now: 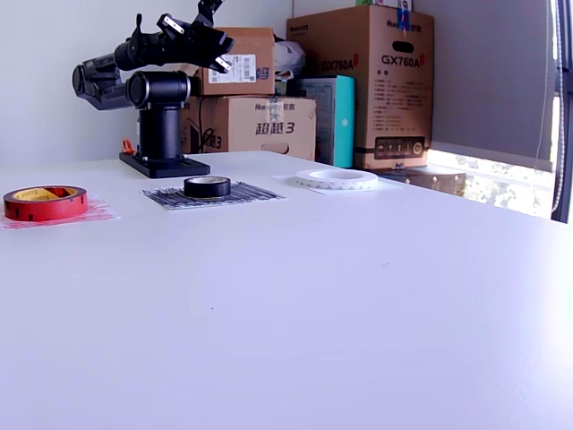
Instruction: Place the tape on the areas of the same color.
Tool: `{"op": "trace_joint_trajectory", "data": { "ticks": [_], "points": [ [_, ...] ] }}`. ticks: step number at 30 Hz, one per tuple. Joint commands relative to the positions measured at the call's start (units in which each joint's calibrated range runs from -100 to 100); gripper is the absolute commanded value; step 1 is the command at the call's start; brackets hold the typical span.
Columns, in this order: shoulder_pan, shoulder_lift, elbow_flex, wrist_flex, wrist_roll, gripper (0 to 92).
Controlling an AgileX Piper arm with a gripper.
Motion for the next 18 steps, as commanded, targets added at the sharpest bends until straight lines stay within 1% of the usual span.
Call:
{"op": "trace_joint_trajectory", "data": {
  "ticks": [1,18],
  "points": [
    [0.40,-0.56,-0.41,-0.25,0.43,15.7],
    [0.48,-0.46,-0.41,-0.25,0.43,15.7]
  ]
}}
